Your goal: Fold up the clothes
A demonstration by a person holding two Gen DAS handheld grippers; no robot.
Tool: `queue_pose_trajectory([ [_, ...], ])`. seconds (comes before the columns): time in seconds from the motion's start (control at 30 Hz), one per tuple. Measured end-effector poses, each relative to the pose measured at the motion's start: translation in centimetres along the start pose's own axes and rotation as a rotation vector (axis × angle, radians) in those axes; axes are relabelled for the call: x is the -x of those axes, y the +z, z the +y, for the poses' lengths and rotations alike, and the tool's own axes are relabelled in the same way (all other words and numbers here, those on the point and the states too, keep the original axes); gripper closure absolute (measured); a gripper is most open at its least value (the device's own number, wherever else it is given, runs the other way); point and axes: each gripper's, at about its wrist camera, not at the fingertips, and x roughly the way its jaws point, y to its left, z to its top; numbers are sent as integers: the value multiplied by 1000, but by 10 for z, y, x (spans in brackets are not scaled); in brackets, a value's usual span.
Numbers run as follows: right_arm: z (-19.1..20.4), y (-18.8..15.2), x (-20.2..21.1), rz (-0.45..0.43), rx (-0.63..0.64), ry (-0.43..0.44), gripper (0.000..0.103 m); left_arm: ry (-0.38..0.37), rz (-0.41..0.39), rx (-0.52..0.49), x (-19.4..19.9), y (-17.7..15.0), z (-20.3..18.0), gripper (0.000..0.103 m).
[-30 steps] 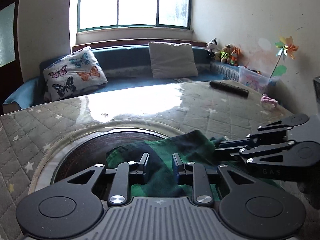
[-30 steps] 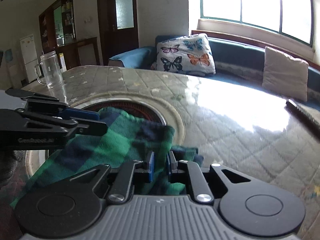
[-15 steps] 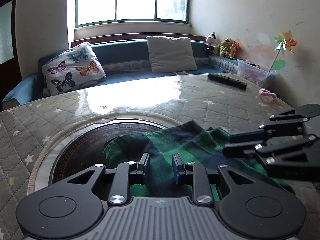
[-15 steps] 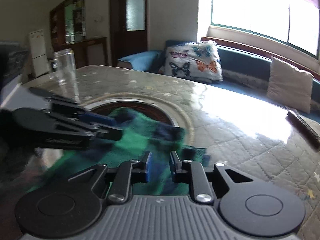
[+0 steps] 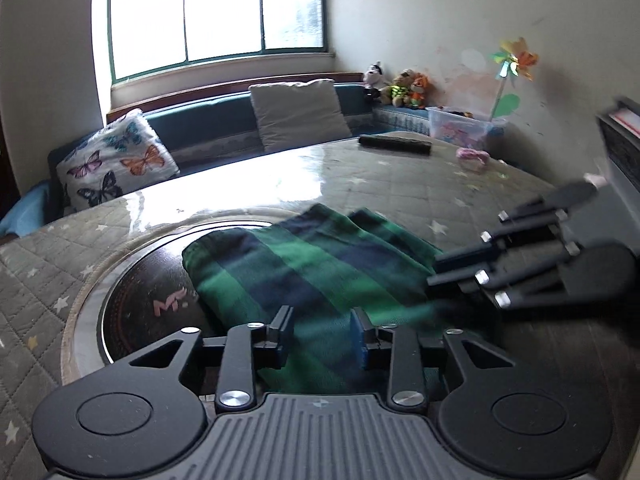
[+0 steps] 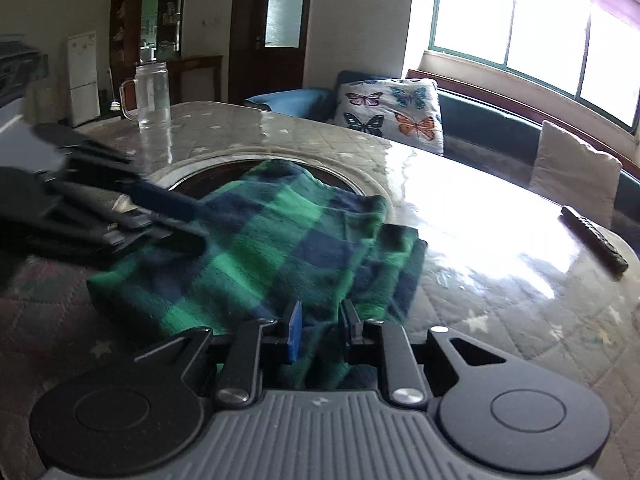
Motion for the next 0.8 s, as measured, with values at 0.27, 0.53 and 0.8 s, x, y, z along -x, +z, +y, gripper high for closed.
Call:
queue_pose_trajectory([
  [0.27, 9, -5, 16, -27, 6, -10, 85, 12, -16, -69, 16, -21, -22, 63],
  [0.53, 20, -15, 31, -42, 2, -11, 86, -33, -9, -86, 12, -25, -35, 63],
  [0.8, 7, -17, 35, 3, -63, 22, 85, -66, -14, -37, 19, -20, -27, 62],
])
